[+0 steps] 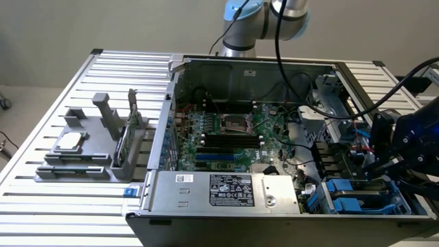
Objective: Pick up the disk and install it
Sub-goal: 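Insert the first disk wire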
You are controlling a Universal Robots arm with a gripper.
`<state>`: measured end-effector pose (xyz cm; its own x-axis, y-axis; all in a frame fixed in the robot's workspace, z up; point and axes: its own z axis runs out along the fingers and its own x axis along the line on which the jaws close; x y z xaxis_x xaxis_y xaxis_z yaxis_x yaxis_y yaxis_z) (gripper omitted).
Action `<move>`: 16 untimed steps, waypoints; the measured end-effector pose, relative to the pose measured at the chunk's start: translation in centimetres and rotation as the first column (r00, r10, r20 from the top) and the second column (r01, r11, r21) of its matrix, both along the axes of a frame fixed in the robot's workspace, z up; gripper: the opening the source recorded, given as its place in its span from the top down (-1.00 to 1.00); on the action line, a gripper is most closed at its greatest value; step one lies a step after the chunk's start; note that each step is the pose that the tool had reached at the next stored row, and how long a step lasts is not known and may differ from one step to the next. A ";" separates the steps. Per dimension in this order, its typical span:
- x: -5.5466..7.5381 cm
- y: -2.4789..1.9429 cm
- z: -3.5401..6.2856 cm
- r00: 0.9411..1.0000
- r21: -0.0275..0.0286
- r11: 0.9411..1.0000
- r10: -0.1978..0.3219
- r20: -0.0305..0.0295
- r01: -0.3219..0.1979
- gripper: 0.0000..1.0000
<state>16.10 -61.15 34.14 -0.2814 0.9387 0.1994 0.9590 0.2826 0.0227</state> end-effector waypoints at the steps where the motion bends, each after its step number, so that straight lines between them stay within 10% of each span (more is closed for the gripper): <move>1: 0.0 0.00 0.00 1.000 0.000 1.000 -0.010 -0.004 0.010 0.67; 16: 0.1 -0.09 0.20 0.990 -0.036 0.990 -0.135 -0.038 0.134 0.67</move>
<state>16.19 -61.24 34.34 -0.1447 0.9736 0.1766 0.9882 0.1512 -0.0239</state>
